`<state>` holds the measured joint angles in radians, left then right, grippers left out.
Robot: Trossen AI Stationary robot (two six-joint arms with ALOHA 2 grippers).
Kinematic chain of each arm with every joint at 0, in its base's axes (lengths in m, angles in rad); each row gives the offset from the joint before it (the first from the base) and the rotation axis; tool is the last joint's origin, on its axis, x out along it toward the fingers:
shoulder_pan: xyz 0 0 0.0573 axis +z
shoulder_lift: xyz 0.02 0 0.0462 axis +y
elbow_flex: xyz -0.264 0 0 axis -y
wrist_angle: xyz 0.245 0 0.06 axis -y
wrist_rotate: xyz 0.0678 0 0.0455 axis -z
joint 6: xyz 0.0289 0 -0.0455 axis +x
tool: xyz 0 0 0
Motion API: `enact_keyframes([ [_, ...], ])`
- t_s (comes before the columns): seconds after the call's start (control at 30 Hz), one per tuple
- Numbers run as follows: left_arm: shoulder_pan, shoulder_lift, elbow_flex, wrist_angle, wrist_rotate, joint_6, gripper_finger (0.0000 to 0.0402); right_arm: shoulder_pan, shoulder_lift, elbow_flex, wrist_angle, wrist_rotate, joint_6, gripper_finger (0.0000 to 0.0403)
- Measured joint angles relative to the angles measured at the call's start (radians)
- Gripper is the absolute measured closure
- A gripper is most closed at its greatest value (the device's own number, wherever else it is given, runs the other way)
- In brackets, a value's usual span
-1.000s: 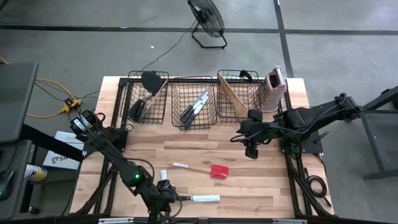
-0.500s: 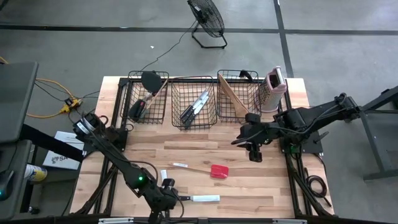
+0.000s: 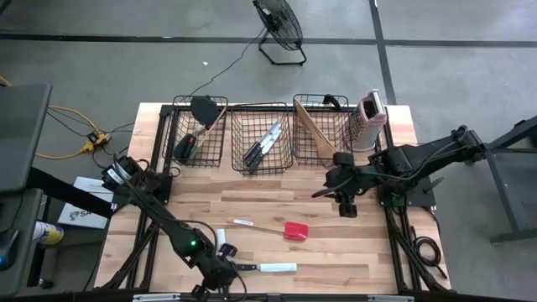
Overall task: Pick & Place Kitchen Items
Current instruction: Put the black knife into the middle black wire basket
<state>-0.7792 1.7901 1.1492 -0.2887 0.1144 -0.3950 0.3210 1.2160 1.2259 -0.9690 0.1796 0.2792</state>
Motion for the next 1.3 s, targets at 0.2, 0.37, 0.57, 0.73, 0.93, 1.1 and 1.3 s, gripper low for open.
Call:
enact_keyframes([
  [0.2, 0.000, 0.000, 0.000, -0.057, -0.045, 0.260, 0.0216, 0.000, 0.000, 0.000, -0.019, 0.004, 0.001, 0.0254],
  [0.37, 0.000, 0.018, -0.001, -0.087, -0.100, 0.423, 0.0195, 0.000, 0.000, 0.000, -0.024, 0.002, 0.000, 0.0254],
  [0.57, -0.011, 0.027, -0.001, -0.091, -0.110, 0.540, 0.0185, 0.000, 0.000, 0.000, -0.048, 0.003, 0.003, 0.0254],
  [0.73, -0.030, 0.027, 0.001, -0.083, -0.147, 0.663, 0.0185, 0.000, 0.000, 0.000, -0.056, 0.004, 0.004, 0.0254],
  [0.93, -0.053, 0.062, 0.000, -0.083, -0.182, 0.801, 0.0185, 0.000, 0.000, 0.000, -0.072, 0.004, 0.012, 0.0254],
  [1.1, -0.066, 0.100, 0.004, -0.067, -0.178, 0.900, 0.0185, 0.000, 0.000, 0.000, -0.075, 0.003, 0.021, 0.0254],
  [1.3, -0.066, 0.106, 0.004, -0.063, -0.199, 0.940, 0.0188, 0.000, 0.000, 0.000, -0.075, 0.003, 0.023, 0.0254],
])
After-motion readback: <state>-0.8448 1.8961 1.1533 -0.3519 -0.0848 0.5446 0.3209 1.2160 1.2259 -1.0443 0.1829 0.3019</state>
